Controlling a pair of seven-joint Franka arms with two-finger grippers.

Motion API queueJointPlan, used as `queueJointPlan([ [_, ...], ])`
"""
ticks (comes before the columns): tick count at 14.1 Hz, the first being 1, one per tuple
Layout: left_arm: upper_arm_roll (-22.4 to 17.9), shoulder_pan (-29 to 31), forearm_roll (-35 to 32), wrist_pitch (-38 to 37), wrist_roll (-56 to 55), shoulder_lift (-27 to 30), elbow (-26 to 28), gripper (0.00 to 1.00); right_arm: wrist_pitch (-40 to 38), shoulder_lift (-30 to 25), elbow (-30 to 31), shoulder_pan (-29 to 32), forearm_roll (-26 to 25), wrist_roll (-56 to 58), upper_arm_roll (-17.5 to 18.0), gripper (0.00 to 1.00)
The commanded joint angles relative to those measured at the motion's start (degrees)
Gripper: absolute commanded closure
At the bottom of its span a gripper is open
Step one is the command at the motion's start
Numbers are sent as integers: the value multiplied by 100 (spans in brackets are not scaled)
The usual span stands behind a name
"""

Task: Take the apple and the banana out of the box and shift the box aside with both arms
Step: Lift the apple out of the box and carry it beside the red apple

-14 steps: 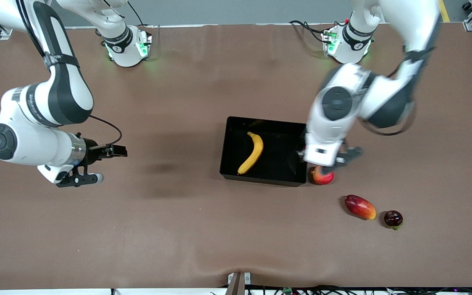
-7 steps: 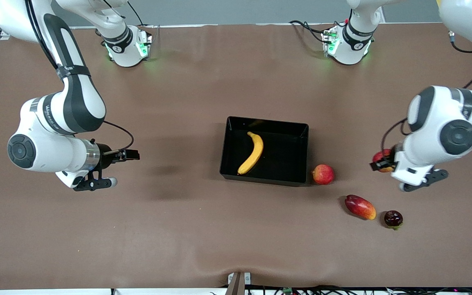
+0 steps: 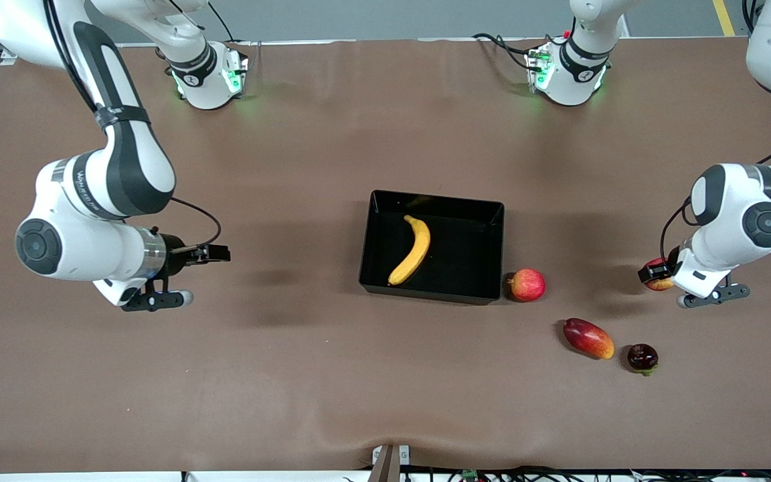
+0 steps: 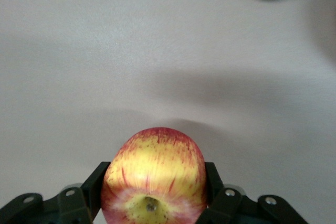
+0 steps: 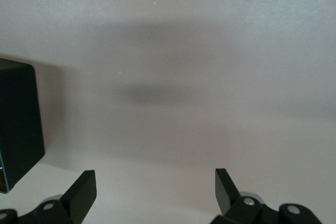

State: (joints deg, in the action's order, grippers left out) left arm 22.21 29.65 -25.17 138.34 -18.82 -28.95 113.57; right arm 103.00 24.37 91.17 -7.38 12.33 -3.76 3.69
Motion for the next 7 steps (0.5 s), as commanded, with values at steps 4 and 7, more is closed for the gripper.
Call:
queueJointPlan([
  [4, 99, 50, -208, 211, 72, -191, -37, 0, -34, -20, -20, -158, 77, -336, -26, 0],
  [7, 493, 58, -129, -174, 19, 274, -28, 0, -43, -20, -20, -158, 77, -353, -26, 0],
])
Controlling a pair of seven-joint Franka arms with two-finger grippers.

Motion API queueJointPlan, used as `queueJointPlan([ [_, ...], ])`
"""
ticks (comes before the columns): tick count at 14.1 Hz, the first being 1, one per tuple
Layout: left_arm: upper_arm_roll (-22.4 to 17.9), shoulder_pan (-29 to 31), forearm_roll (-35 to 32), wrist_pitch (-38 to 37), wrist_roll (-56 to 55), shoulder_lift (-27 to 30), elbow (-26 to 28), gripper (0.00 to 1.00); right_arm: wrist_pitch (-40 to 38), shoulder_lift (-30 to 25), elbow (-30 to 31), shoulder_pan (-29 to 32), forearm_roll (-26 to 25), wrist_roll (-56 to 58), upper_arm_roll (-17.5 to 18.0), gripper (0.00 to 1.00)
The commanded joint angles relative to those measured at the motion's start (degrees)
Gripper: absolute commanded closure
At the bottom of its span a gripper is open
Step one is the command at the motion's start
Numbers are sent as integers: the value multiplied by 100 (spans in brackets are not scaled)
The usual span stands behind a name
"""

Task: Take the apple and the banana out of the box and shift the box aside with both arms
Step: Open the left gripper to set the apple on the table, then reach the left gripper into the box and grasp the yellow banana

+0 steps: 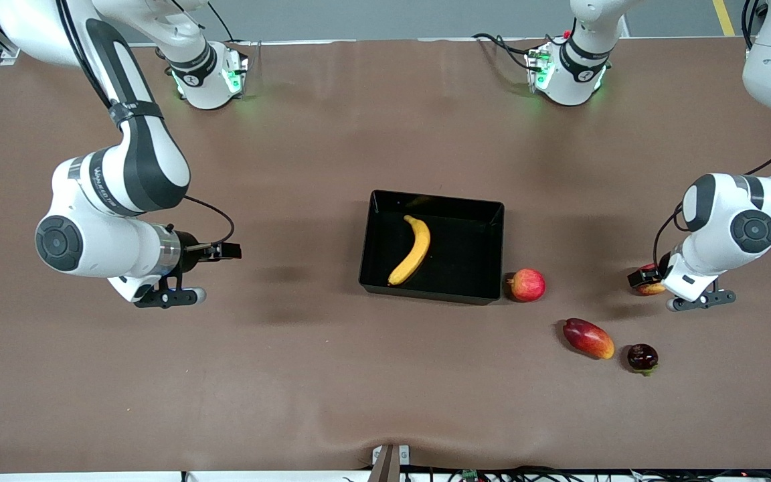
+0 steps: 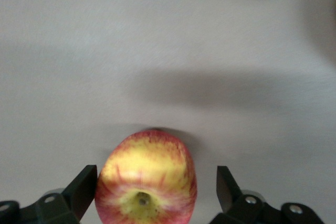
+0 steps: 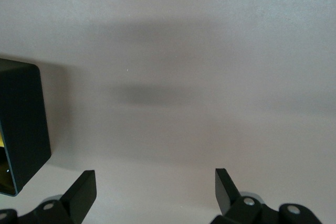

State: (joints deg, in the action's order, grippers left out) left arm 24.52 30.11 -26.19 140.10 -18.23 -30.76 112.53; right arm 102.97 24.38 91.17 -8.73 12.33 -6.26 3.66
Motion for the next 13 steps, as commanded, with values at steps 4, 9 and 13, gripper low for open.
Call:
queueJointPlan([
  [4, 1429, 12, 333, -1404, -854, 897, -20, 0, -40, -21, 5, -23, 77, -104, -23, 0],
  [9, 2462, -951, 290, -1547, -2579, 494, -134, 0, -40, -12, 6, -14, 77, -104, -23, 0],
  [13, 2418, -2200, 228, -1538, -3195, -191, -889, 0, -31, -12, 6, -6, 77, -104, -23, 0],
])
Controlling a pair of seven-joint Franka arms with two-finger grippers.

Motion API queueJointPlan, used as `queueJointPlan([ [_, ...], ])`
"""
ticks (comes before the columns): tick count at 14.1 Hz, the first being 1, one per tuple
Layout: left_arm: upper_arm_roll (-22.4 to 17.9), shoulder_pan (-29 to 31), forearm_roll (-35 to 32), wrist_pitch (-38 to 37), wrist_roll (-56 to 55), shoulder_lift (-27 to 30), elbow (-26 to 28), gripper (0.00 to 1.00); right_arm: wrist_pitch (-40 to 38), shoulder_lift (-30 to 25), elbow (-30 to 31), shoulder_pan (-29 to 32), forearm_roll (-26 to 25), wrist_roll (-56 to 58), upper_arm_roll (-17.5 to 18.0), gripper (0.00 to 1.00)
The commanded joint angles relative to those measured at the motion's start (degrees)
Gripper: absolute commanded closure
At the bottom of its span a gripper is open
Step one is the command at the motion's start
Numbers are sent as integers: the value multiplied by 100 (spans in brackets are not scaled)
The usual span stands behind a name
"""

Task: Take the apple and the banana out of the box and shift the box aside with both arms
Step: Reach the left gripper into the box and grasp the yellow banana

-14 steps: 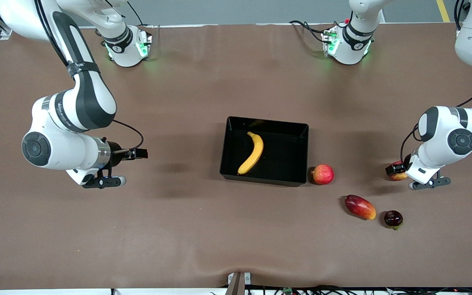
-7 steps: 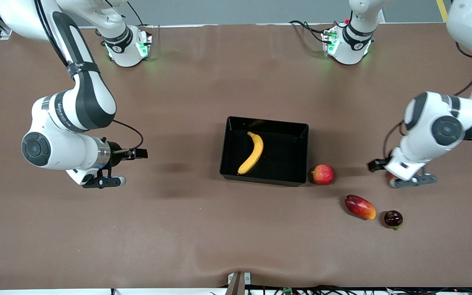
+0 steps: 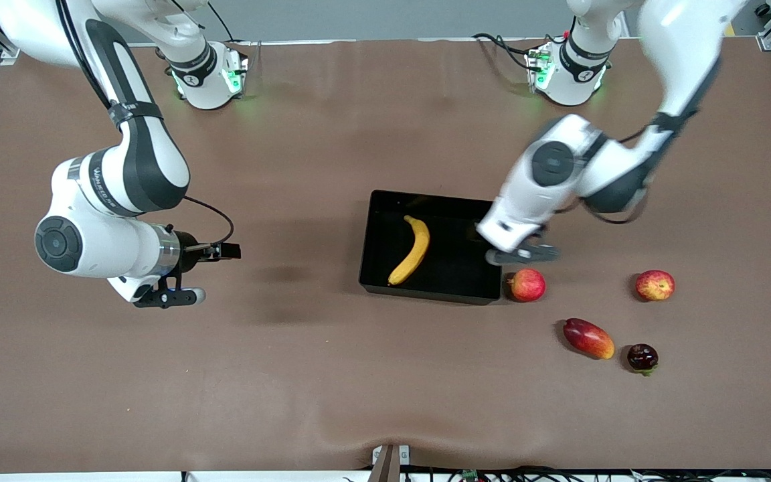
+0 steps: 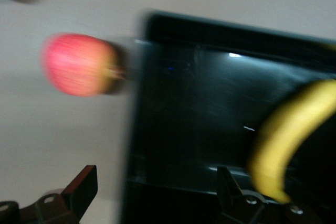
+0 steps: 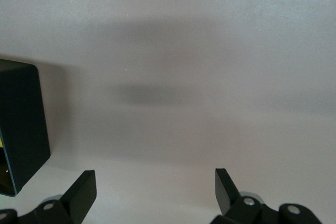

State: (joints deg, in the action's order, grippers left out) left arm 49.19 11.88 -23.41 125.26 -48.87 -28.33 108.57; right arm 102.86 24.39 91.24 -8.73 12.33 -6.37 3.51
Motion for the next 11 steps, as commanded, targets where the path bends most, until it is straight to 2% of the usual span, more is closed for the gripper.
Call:
queueJointPlan([
  [1, -154, -693, -67, -10, -141, -637, -669, 0, -21, -13, -1, -6, 77, -92, -8, 0],
  [4, -707, -1774, -295, 16, -420, -1182, -1311, 0, -21, 13, 8, 37, 77, -92, -9, 0],
  [6, -1399, -2582, -278, 25, -615, -1438, -1663, 0, -12, 48, 25, 55, 68, -92, -17, 0],
  [8, -1954, -3076, -243, 356, -807, -1631, -1699, 0, 6, 48, 104, 73, 6, -84, -35, 0],
  [11, -2053, -3201, -348, 947, -967, -1939, -1690, 0, 6, 57, 166, 152, 6, -83, -44, 0],
])
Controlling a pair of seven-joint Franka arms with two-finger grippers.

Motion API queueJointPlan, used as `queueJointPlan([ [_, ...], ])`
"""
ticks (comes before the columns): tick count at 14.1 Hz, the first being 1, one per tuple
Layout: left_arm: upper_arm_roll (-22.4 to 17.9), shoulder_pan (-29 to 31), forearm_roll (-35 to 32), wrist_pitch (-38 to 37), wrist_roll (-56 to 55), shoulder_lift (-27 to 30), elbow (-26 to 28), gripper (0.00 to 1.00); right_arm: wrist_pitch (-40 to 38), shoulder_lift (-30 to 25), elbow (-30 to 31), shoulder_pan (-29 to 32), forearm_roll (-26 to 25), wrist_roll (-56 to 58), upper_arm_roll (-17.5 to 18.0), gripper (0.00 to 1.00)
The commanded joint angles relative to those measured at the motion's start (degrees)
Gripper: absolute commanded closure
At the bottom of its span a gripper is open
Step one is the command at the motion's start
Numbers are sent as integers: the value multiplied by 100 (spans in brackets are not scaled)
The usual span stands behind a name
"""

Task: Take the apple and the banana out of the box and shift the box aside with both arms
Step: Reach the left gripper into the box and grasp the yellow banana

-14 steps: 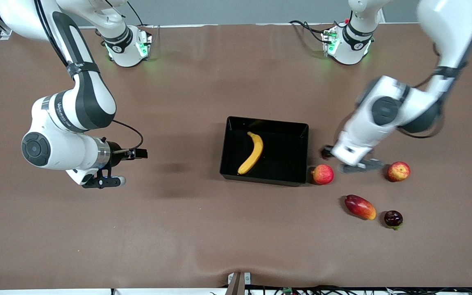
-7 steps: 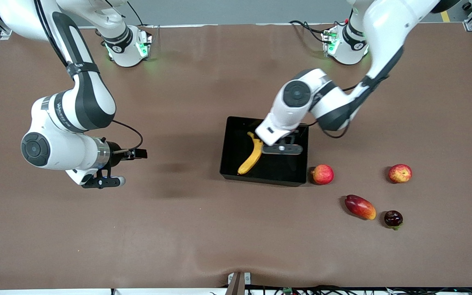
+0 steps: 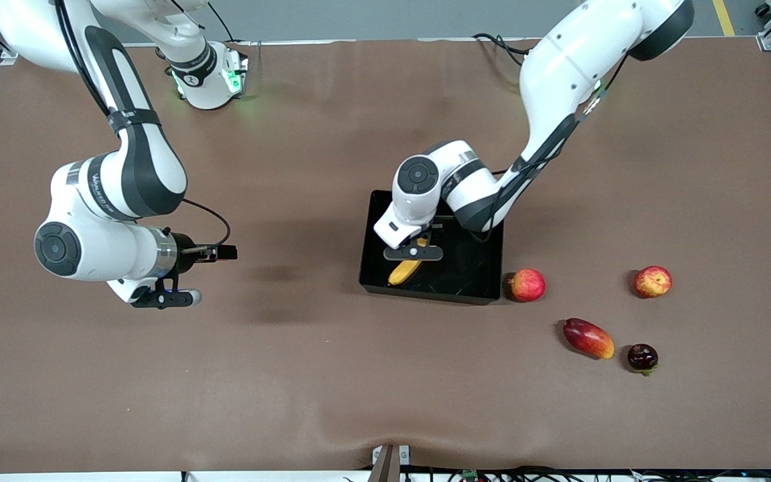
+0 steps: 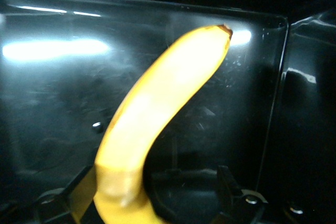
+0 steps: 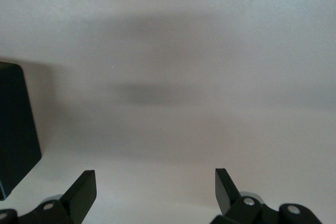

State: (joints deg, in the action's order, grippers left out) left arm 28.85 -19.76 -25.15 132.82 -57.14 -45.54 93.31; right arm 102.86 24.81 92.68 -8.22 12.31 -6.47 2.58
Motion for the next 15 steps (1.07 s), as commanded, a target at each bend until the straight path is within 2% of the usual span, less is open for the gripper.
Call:
queueJointPlan([
  [1, -37, -106, -235, 201, -148, -271, -155, 0, 6, 24, 31, 92, 8, -74, 49, 0],
  [2, -133, -124, -271, 210, -166, -315, -155, 21, 6, 24, 31, 92, 8, -74, 49, 0],
  [3, -143, -150, -271, 218, -227, -350, -155, 54, 6, 24, 31, 92, 8, -83, 49, 0],
  [4, -160, -212, -306, 218, -184, -351, -163, 93, 6, 24, 31, 84, 8, -83, 49, 0],
  [5, -169, -230, -411, 218, -166, -333, -172, 100, 6, 32, 31, 75, 8, -83, 49, 0],
  [10, -169, -116, -482, 61, -175, 289, -172, 100, -20, 59, -4, -21, 17, -328, 58, 0],
  [15, -99, 270, -176, -826, -17, 1414, -225, 100, 41, 217, -127, -522, 253, -1574, 76, 0],
])
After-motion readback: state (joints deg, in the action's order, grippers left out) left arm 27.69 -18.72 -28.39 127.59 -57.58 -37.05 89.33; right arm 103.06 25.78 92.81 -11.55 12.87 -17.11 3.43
